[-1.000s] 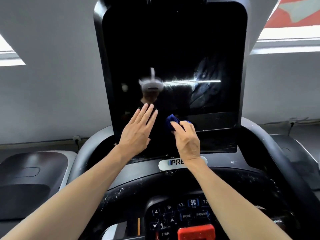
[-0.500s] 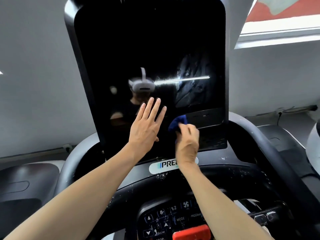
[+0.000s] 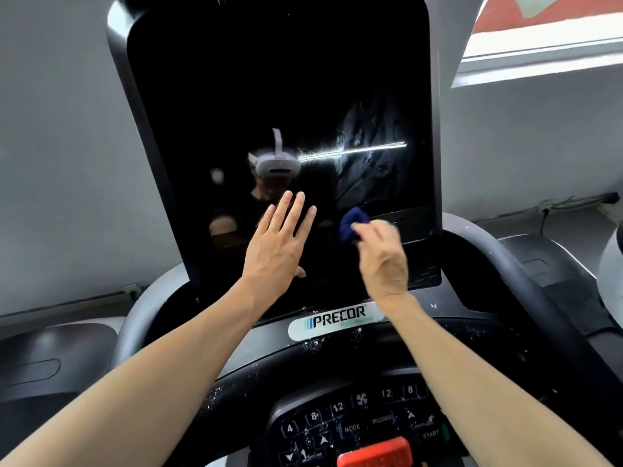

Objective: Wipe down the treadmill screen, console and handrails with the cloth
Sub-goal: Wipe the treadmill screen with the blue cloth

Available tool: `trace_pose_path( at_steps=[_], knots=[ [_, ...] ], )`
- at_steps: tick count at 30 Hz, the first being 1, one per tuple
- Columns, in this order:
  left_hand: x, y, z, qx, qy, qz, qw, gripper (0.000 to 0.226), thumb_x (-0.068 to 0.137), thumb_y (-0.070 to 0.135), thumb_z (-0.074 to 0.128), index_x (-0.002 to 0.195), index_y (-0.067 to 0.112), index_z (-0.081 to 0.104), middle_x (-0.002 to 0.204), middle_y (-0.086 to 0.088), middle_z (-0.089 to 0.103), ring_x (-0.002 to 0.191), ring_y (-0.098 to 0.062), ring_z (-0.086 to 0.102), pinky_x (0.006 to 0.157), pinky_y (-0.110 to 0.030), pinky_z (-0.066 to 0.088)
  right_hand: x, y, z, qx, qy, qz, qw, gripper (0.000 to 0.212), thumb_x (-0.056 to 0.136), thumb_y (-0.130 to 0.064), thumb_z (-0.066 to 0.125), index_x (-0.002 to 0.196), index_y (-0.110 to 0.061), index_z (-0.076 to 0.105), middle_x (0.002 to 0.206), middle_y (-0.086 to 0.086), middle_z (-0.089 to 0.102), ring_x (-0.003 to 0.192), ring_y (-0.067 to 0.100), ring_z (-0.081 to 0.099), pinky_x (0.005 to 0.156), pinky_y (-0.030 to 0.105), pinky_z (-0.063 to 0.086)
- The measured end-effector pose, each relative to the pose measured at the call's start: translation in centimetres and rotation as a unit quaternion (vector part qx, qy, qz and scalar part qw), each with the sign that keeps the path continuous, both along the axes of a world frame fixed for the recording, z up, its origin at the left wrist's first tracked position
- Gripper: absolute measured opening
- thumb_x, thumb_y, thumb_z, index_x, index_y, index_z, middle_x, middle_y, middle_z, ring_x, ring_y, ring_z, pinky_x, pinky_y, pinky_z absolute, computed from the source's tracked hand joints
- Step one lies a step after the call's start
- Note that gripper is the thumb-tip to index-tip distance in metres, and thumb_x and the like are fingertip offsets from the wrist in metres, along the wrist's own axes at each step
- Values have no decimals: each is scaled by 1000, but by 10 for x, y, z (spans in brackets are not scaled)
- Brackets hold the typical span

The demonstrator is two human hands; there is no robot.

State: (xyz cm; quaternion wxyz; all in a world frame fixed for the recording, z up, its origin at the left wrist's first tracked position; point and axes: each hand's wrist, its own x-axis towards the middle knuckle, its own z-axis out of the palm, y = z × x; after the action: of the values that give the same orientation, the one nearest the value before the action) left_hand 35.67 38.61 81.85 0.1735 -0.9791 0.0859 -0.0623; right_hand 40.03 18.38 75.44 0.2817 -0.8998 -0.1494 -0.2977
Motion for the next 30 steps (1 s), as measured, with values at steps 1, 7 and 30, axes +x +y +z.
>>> trace_pose_path(
  at_steps=[1,7,30],
  knots=[
    [0,0,-1,0,-1,0,1000,131,76,64,75,160,15,-13,166,-16,-23,153,-35,-22,127,-48,1,5,-12,4,47,22,-54,997,29,85,-3,67,113,-10,69,106,10,60,97,30,57,84,39,52],
    [0,1,0,-3,2,-1,1000,132,74,65,75,161,15,-11,166,-16,-23,154,-34,-21,127,-49,4,-23,15,-12,-31,0,18,999,25,89,-5,63,113,-9,69,104,11,60,97,32,56,83,40,53],
    [13,-11,24,-39,-73,18,996,116,74,71,72,162,19,16,166,-18,10,154,-39,5,126,-52,12,19,14,37,-45,-19,45,998,29,87,-5,65,115,-15,68,106,9,57,97,29,53,75,36,52]
  ],
)
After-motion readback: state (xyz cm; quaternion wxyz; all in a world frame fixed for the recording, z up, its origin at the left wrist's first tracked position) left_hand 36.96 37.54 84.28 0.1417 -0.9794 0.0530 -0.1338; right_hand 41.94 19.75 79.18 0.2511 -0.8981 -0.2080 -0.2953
